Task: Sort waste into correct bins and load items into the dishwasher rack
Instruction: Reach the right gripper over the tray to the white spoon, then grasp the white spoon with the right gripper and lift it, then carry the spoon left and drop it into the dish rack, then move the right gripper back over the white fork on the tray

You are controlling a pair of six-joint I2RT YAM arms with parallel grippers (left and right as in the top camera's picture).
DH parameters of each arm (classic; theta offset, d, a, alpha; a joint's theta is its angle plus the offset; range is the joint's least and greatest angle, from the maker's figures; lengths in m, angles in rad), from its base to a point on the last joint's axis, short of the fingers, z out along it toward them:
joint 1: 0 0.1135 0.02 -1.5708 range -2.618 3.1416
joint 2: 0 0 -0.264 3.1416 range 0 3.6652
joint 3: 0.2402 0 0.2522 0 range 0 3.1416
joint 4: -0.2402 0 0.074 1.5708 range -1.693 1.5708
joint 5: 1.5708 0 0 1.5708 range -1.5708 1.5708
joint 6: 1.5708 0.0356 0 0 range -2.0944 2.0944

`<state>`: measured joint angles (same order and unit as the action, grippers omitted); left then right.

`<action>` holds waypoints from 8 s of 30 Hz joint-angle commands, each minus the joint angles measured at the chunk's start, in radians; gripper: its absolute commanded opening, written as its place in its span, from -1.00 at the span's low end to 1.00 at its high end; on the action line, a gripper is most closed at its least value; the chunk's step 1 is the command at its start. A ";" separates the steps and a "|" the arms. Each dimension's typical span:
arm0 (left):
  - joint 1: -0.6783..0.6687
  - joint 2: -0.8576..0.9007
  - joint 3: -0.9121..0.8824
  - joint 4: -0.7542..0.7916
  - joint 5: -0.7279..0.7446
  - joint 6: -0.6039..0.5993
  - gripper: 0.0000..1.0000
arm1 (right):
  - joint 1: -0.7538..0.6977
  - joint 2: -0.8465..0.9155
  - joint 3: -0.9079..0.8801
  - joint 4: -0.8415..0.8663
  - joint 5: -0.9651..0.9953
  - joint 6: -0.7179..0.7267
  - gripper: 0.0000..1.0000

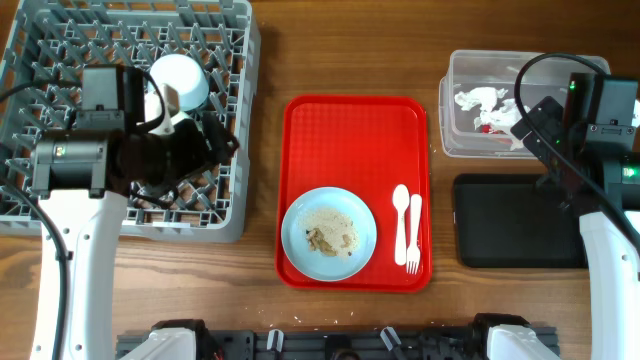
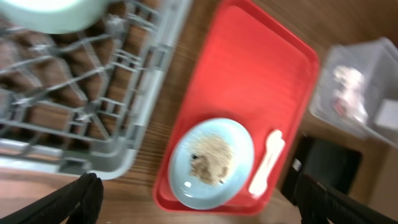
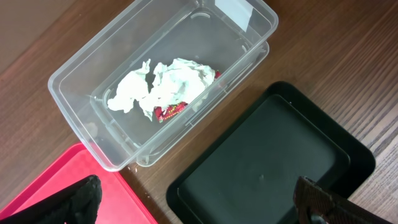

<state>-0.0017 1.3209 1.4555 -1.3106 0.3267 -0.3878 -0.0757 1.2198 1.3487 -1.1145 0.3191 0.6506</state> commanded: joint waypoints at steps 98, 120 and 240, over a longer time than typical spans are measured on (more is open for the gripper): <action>0.157 -0.006 -0.002 -0.011 -0.093 -0.024 1.00 | 0.549 0.411 -0.542 0.417 -0.345 -0.021 -0.03; 0.157 -0.006 -0.003 -0.011 -0.093 -0.024 1.00 | 0.549 0.411 -0.434 0.370 -0.372 0.003 -0.91; 0.157 -0.006 -0.002 -0.011 -0.093 -0.024 1.00 | 0.569 0.224 -0.482 0.341 -0.366 -0.049 0.99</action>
<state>0.1509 1.3209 1.4555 -1.3239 0.2394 -0.4030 0.4923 1.4425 0.8700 -0.8051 -0.0731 0.5873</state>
